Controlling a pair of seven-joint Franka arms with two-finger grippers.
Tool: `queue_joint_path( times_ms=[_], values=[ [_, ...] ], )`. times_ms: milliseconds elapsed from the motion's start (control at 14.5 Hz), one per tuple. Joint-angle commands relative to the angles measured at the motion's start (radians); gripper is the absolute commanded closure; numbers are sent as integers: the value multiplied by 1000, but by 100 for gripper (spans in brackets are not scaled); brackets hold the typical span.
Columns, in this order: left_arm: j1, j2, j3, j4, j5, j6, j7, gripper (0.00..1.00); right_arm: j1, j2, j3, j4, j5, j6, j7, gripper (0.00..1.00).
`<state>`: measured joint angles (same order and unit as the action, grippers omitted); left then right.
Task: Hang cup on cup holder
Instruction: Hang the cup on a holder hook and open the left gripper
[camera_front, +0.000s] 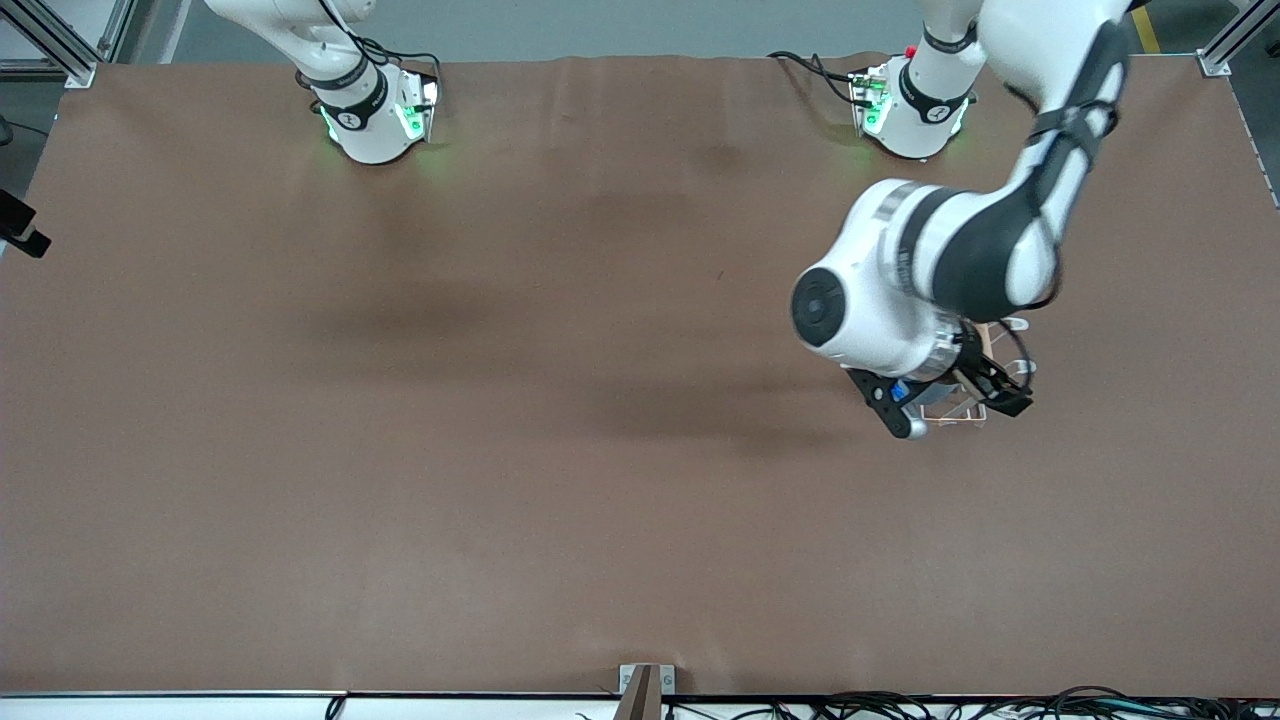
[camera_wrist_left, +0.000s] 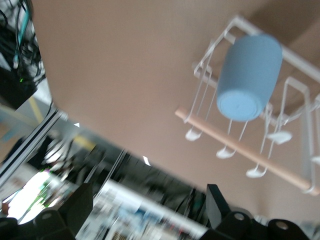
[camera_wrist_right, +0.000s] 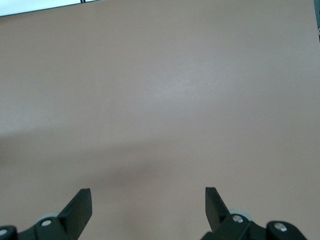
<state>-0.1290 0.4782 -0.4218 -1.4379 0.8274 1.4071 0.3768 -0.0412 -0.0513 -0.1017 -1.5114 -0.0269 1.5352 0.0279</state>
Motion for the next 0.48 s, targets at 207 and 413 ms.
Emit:
queue_joint_path(
  times_ms=[207, 413],
  values=[
    [106, -107, 3, 48, -318, 117, -249, 0, -11, 5, 11, 13, -2, -15, 10, 0],
    [91, -186, 112, 57, -537, 180, -328, 0, -11, 4, 11, 13, -2, -17, 12, 0]
  ],
)
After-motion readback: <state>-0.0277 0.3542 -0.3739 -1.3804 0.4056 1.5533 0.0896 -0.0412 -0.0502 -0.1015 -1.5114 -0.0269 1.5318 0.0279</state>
